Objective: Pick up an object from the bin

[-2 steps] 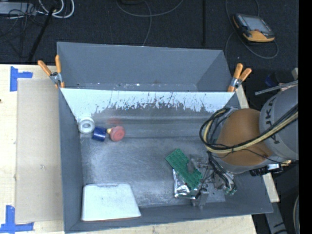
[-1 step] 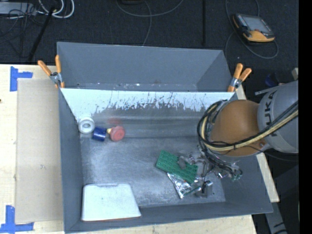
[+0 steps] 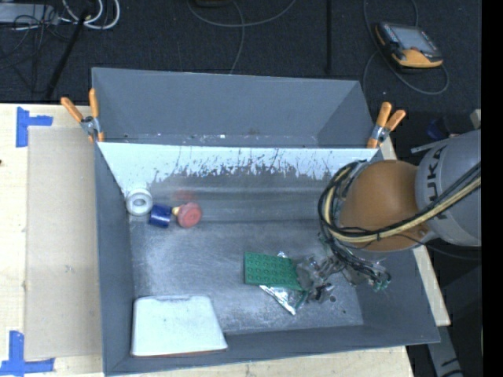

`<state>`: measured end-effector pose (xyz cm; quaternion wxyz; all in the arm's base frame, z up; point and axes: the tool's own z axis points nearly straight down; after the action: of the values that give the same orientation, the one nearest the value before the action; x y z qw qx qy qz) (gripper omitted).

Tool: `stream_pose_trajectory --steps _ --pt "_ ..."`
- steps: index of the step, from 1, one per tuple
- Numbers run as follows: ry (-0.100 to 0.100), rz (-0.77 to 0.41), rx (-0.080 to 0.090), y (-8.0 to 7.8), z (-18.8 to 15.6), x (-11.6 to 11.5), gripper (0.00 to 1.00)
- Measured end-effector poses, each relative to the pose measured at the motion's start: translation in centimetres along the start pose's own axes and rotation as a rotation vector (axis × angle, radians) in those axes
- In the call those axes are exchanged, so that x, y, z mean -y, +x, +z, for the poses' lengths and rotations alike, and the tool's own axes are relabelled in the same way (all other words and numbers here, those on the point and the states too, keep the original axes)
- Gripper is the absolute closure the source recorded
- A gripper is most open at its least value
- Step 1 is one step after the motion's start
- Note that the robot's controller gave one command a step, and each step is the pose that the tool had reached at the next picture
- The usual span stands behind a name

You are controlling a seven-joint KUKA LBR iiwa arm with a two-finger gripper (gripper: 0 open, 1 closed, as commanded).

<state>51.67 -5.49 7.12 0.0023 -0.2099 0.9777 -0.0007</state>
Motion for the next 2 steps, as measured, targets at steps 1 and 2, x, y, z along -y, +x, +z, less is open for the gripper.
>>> stream_pose_trajectory --steps 1,2 --pt "0.001 0.050 0.003 0.52 -14.66 -0.99 1.00" --pt "-0.003 0.053 -0.003 0.63 -14.22 -0.98 0.00"
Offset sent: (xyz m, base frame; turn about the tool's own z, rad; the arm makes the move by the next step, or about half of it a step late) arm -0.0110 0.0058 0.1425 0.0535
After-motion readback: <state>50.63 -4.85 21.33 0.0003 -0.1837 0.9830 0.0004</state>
